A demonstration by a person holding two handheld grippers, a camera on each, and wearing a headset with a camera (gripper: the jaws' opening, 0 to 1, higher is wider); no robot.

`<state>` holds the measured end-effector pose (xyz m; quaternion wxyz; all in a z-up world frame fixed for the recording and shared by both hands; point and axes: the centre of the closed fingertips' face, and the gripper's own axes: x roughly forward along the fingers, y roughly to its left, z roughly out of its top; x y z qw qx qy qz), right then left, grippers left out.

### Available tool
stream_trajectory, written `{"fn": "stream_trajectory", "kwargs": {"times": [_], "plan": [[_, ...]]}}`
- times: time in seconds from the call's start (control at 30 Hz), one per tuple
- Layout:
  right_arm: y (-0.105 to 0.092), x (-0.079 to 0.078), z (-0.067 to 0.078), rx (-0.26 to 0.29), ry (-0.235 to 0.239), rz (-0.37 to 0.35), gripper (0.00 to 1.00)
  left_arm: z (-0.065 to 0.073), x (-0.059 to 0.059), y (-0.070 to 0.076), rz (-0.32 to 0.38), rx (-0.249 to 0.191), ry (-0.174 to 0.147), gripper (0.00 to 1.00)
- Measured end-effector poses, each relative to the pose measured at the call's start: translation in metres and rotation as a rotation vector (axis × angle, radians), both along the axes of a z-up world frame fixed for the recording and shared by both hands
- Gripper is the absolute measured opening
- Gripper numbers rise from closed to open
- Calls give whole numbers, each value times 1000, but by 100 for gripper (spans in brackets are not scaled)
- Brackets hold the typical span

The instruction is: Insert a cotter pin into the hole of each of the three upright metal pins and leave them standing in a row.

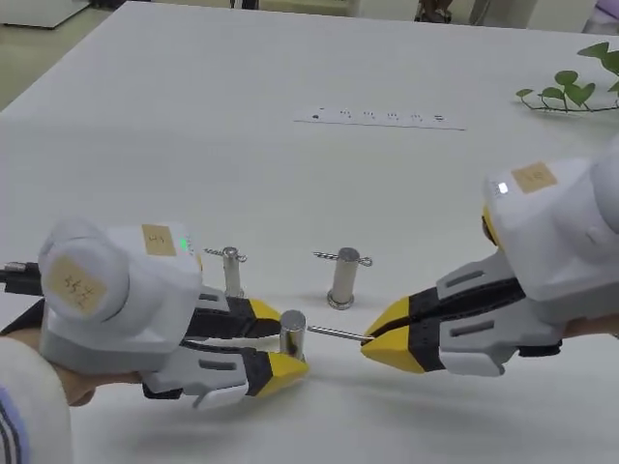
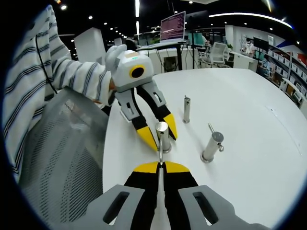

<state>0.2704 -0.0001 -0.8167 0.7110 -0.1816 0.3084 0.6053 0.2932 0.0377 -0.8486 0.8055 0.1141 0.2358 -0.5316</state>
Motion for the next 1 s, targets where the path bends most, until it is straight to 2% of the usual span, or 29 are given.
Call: {"fn": "stream_trajectory", "kwargs": {"times": [0.07,0.17,0.3,1.0], "plan": [[1,0,1,2,3,-3,4,1,0,-1,3,-12,-3,18],[1,0,1,2,4,-3,4,-1,-2,-2,-10,-3,-6,12],[3,0,1,6,5,-8,4,-2,-2,-2,-6,-8,9,12],[16,3,-2,-6,8,-25,4,-2,-2,-3,7,-17,5,11]]}}
